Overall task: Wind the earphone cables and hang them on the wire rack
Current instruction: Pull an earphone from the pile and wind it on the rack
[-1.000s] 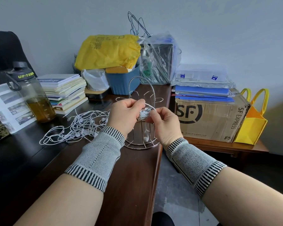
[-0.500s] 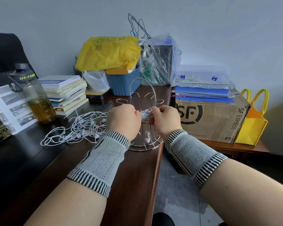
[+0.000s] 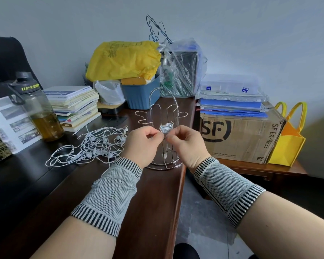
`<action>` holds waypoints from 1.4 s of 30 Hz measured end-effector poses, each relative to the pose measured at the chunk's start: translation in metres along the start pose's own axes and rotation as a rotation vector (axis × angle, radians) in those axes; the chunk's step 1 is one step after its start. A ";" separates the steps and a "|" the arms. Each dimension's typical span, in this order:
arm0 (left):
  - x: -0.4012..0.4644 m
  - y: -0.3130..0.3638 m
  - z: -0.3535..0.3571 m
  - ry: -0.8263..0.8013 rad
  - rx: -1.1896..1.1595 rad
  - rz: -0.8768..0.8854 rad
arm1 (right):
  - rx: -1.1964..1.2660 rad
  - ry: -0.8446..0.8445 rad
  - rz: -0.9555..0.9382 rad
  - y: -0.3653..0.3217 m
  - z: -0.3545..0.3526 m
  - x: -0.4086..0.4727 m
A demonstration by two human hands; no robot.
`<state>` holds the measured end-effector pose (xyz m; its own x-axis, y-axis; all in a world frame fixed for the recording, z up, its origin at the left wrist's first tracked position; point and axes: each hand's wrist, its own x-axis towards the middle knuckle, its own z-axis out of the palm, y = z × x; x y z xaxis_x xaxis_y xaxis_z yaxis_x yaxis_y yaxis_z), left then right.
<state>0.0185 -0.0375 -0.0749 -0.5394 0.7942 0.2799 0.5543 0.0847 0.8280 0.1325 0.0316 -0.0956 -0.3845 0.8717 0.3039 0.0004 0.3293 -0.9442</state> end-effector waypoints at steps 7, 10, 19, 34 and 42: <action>-0.001 0.002 0.013 0.063 -0.237 -0.122 | -0.132 -0.063 -0.062 0.001 0.001 -0.004; -0.002 0.001 0.016 0.114 -0.196 -0.087 | -0.098 -0.053 -0.068 -0.001 0.000 -0.006; -0.004 0.002 0.036 0.169 -0.152 -0.034 | 0.018 -0.026 -0.006 -0.001 -0.006 -0.007; -0.006 -0.009 0.047 0.050 -0.576 -0.077 | 0.219 0.088 0.174 0.003 -0.012 0.003; -0.008 -0.006 0.049 0.074 -0.631 -0.079 | -0.030 0.081 0.137 -0.007 -0.033 0.000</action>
<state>0.0503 -0.0147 -0.1063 -0.6183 0.7543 0.2207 0.0435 -0.2475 0.9679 0.1627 0.0415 -0.0850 -0.3034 0.9352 0.1828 0.0758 0.2149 -0.9737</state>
